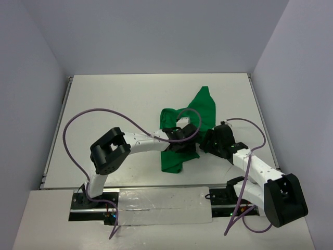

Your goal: Fold and stack the t-shirts

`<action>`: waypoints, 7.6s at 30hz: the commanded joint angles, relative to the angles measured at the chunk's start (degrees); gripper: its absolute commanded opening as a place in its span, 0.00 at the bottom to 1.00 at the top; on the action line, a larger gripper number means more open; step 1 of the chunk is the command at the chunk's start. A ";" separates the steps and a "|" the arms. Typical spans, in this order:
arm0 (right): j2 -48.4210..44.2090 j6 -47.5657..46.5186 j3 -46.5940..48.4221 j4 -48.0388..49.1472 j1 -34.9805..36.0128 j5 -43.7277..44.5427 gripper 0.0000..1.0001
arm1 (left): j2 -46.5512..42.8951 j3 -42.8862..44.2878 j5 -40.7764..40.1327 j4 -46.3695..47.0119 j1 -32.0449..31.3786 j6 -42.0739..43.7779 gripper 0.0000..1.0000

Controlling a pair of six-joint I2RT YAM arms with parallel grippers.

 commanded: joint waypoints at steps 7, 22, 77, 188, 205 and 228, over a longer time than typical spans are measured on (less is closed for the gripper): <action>-2.21 0.05 2.38 1.42 -0.19 1.43 0.77 | -2.00 -3.80 -4.86 -1.92 0.38 -7.18 0.65; 0.29 1.40 6.06 2.16 -0.19 2.05 0.09 | -1.18 -3.55 -6.24 -5.10 5.25 -6.42 0.10; -19.94 -3.52 16.26 0.59 -12.81 -14.36 0.67 | -59.21 -31.70 10.36 -5.16 46.74 20.06 0.95; -24.89 1.92 70.79 -2.16 -10.21 8.37 0.09 | -64.74 17.98 8.30 -8.59 46.02 7.14 0.10; -6.92 -3.15 56.74 0.90 -10.26 7.74 0.09 | -56.11 -3.97 8.59 -5.13 48.01 7.88 0.10; 63.35 2.78 84.08 12.97 -9.80 -2.09 0.09 | 1.99 13.15 18.52 2.57 67.28 11.82 0.10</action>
